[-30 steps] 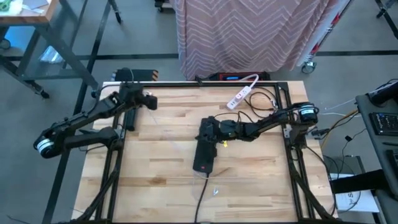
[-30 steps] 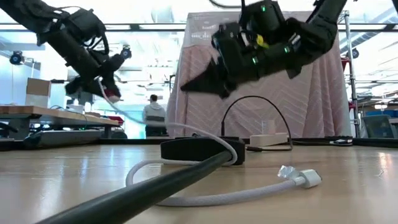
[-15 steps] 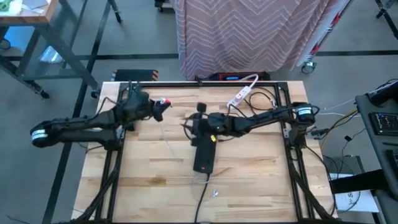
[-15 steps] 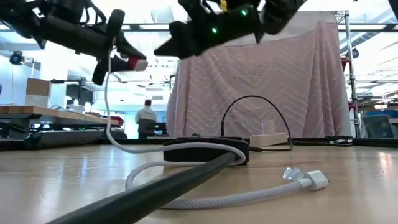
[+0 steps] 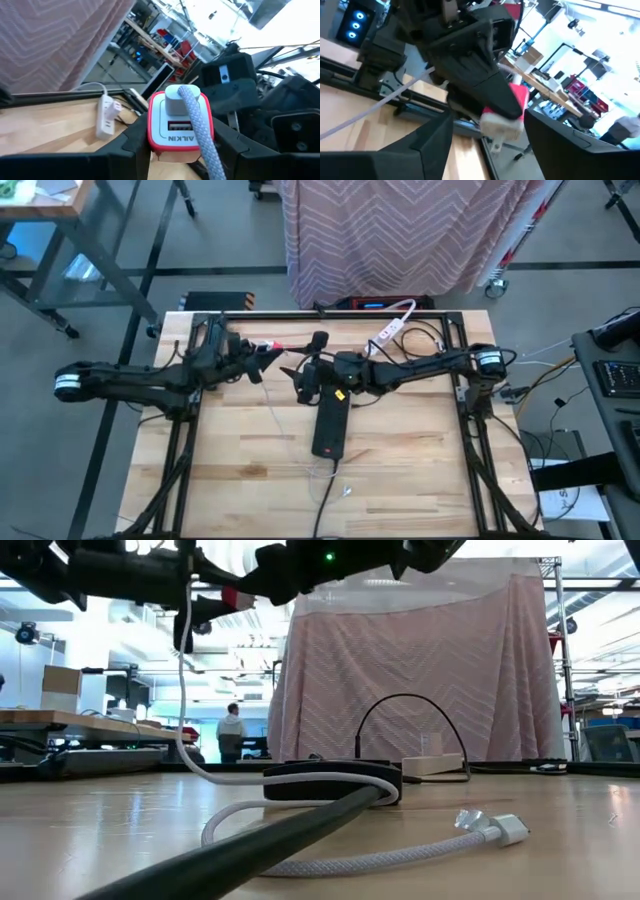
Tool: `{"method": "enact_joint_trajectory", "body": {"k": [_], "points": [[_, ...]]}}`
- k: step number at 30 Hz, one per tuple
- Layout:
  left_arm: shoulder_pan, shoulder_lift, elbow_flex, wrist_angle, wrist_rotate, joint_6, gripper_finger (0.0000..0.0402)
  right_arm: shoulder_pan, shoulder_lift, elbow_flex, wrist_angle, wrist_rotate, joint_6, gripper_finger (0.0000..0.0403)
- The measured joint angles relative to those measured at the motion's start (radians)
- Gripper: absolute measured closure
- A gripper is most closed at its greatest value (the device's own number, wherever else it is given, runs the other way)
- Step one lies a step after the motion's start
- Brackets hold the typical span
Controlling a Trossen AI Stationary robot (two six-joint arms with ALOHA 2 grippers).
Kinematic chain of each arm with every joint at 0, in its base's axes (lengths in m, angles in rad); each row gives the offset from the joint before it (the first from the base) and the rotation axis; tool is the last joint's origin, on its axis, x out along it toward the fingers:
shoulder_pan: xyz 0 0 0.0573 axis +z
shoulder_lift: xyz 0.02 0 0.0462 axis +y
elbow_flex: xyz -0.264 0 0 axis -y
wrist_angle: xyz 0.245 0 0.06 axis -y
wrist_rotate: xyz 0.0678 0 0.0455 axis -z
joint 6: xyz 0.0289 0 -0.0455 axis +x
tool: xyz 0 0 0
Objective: Insert USB
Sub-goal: Insert the red charger adapter into the top black outlet extension
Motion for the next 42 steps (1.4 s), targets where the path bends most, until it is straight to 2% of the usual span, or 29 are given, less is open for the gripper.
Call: {"method": "enact_joint_trajectory", "body": {"k": [8,17,20,22,28,32,36,42], "points": [[-0.054,0.088,0.000,0.157,0.008,-0.020,0.0276,-0.002,0.000,0.018,0.002,0.017,-0.026,0.0165],[-0.091,0.123,0.000,0.240,-0.001,-0.031,0.0276,-0.004,0.000,0.017,-0.005,0.018,-0.014,0.0239],[-0.091,0.123,0.000,0.230,-0.009,-0.045,0.0276,-0.002,0.000,0.017,-0.013,0.023,-0.010,0.0264],[-0.091,0.123,0.000,0.222,-0.007,-0.045,0.0271,-0.002,0.000,0.017,-0.032,0.023,-0.008,0.0264],[-0.092,0.096,0.000,0.124,0.033,0.007,0.0199,-0.002,-0.002,0.017,-0.129,0.001,0.032,0.0265],[-0.092,0.055,0.000,0.019,0.066,0.009,0.0177,0.000,-0.006,0.017,-0.199,-0.030,0.025,0.0266],[-0.092,0.012,0.000,-0.038,0.091,0.001,0.0180,0.000,-0.017,0.017,-0.231,-0.075,0.026,0.0266],[-0.091,-0.009,0.000,-0.090,0.122,-0.015,0.0222,0.000,-0.023,0.016,-0.241,-0.160,0.013,0.0266]]}}
